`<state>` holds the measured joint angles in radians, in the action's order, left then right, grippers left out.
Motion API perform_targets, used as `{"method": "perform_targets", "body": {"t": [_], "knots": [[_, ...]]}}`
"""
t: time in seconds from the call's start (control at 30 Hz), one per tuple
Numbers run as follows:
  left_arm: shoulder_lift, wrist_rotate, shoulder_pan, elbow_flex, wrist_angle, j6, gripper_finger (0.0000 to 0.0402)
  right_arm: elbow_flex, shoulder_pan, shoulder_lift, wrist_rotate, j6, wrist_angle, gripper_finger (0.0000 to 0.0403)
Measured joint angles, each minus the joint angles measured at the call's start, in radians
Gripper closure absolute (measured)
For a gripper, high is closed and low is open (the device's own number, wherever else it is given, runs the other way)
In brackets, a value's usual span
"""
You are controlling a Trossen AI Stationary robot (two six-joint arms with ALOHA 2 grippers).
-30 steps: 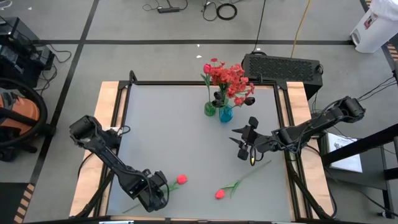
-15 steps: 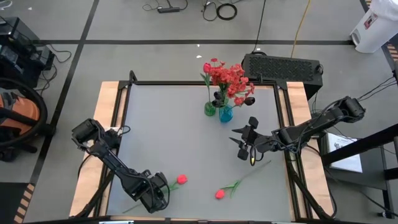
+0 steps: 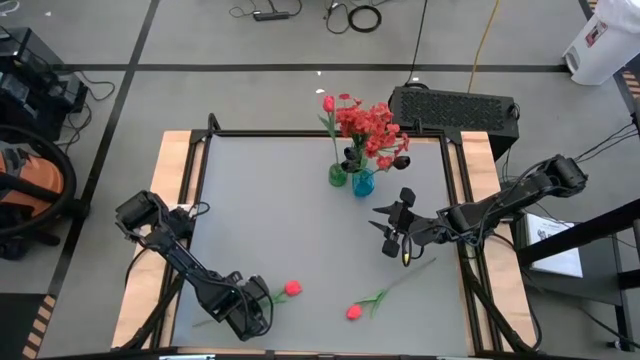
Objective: Sort flowers into vase by color
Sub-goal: Put the left pink flower into the bottom green vase
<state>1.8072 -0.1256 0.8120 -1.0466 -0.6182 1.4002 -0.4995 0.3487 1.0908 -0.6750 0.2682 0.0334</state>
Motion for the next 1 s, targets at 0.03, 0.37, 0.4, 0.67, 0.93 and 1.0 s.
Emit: {"method": "perform_targets", "body": {"t": [0.03, 0.37, 0.4, 0.67, 0.93, 1.0], "knots": [[0.0, 0.001, 0.0, 0.0, 0.0, -0.001, 0.0336, 0.0, 0.0, 0.0, 0.0, 0.0, 0.0, 0.0243], [0.002, -0.008, 0.0, 0.0, 0.009, -0.052, 0.0385, 0.0, 0.0, 0.0, 0.0, 0.0, 0.0, 0.0243], [0.002, -0.013, 0.0, 0.0, 0.009, -0.055, 0.0385, 0.0, 0.0, 0.0, 0.0, 0.0, 0.0, 0.0243], [-0.004, -0.091, 0.001, 0.002, 0.011, -0.117, 0.0385, 0.0, 0.0, 0.0, 0.0, 0.0, 0.0, 0.0243], [-0.007, -0.238, -0.018, 0.002, 0.001, -0.201, 0.0385, 0.0, 0.0, 0.0, 0.0, 0.0, 0.0, 0.0243], [-0.008, -0.278, -0.027, 0.002, -0.002, -0.217, 0.0385, 0.0, 0.0, 0.0, 0.0, 0.0, 0.0, 0.0243]]}}
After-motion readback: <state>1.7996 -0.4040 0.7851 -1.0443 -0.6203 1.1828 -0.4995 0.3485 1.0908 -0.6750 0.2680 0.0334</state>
